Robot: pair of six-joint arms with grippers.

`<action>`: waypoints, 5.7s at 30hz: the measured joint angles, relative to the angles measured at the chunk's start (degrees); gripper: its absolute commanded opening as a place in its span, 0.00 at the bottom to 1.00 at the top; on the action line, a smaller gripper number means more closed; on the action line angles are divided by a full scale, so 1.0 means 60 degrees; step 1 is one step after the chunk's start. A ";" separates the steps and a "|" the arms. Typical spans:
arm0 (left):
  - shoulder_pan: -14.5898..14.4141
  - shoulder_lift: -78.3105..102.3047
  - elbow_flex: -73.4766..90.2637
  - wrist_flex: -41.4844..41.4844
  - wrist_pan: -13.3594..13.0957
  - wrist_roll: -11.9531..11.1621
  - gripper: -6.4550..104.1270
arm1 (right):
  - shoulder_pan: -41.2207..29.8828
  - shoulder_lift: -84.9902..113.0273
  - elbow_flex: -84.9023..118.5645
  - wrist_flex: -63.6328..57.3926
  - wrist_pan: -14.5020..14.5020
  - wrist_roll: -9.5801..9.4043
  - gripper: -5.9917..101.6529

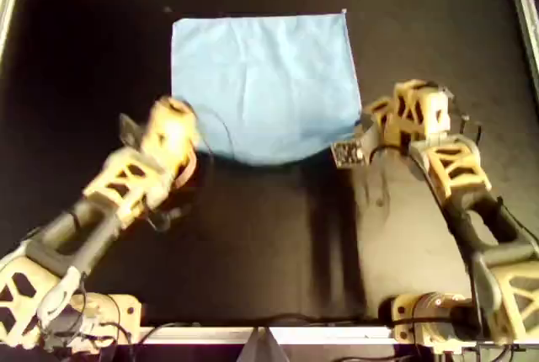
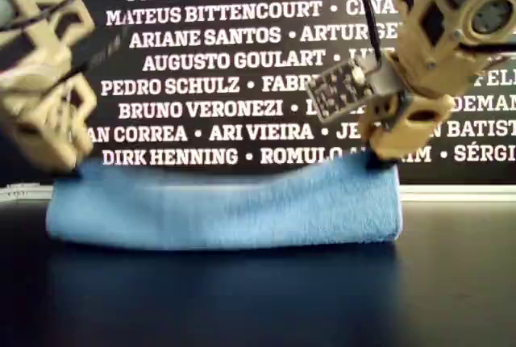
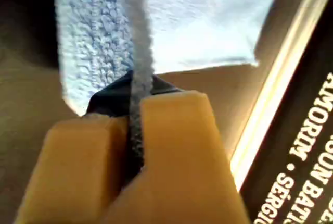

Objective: Fold a cloth

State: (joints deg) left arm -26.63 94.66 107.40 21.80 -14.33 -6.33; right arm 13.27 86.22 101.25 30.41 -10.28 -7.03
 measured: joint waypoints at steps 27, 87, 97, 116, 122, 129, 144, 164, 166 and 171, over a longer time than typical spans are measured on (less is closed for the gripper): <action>0.1172 -0.6606 -0.8042 -0.0015 0.0088 0.0059 0.05 | 0.0000 -0.7456 -0.9727 0.0000 0.0088 -0.0059 0.06; 0.1758 -1.1660 -1.4810 -0.0015 0.0073 0.0059 0.70 | -0.0469 -1.2480 -1.6436 0.0000 0.0059 -0.0059 0.58; 0.1758 -1.1660 -1.4810 0.0044 0.0000 0.0146 0.87 | -0.0498 -1.2480 -1.6436 0.0000 0.0029 -0.0015 0.62; 0.1567 -0.2915 -1.4868 1.1045 -0.2505 -0.0542 0.87 | -0.0659 -0.4395 -1.6450 1.0005 0.0073 0.0293 0.62; 0.1465 0.0483 -1.3799 1.1382 -0.2563 -0.2168 0.87 | -0.0806 -0.1494 -1.6099 1.0298 0.0029 0.1216 0.62; 0.1450 0.4717 -0.8511 1.1411 -0.2578 -0.2388 0.87 | -0.0894 0.3794 -1.1851 1.0298 0.0088 0.1362 0.63; 0.1436 1.0444 0.3032 0.6416 -0.2695 -0.2285 0.87 | -0.1377 1.0181 0.2915 0.3589 0.1230 0.1274 0.62; 0.1421 1.0605 0.8774 0.0381 -0.2681 -0.0864 0.88 | -0.1392 1.1938 0.9858 -0.1421 0.1230 0.1274 0.63; 0.1421 1.0854 0.9053 0.0381 -0.2681 -0.0864 0.88 | -0.1392 1.2920 1.0356 -0.1421 0.1230 0.1274 0.63; 0.1421 1.2773 1.0342 0.0366 -0.2681 -0.0835 0.87 | -0.1377 1.5000 1.1631 -0.1494 0.1187 0.1274 0.63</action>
State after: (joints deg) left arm -18.11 171.30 169.45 23.99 -30.41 -11.34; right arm 5.01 176.22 171.04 21.45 -3.16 0.62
